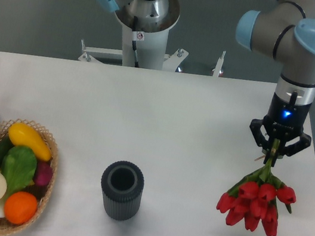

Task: Pick up the flowers from the table
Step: 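Lift the gripped tulip bunch up off the table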

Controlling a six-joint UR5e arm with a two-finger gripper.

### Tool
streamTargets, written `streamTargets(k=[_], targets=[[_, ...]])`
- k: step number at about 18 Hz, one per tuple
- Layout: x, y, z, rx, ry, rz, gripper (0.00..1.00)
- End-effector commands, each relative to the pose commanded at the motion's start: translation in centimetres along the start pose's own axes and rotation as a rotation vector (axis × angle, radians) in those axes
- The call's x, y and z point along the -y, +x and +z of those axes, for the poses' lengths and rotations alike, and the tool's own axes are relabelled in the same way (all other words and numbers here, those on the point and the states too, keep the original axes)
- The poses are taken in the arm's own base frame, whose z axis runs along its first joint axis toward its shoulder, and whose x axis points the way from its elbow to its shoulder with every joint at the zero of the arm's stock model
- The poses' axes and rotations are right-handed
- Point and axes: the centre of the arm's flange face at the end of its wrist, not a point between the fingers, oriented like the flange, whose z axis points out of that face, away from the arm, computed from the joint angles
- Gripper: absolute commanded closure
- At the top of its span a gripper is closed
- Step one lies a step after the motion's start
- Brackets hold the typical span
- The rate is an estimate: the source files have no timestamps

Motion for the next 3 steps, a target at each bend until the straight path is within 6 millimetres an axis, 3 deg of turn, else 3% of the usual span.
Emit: streamTargets(k=[3], targets=[[-0.26,-0.28,-0.40,0.007,0.002,-0.005,0.85]])
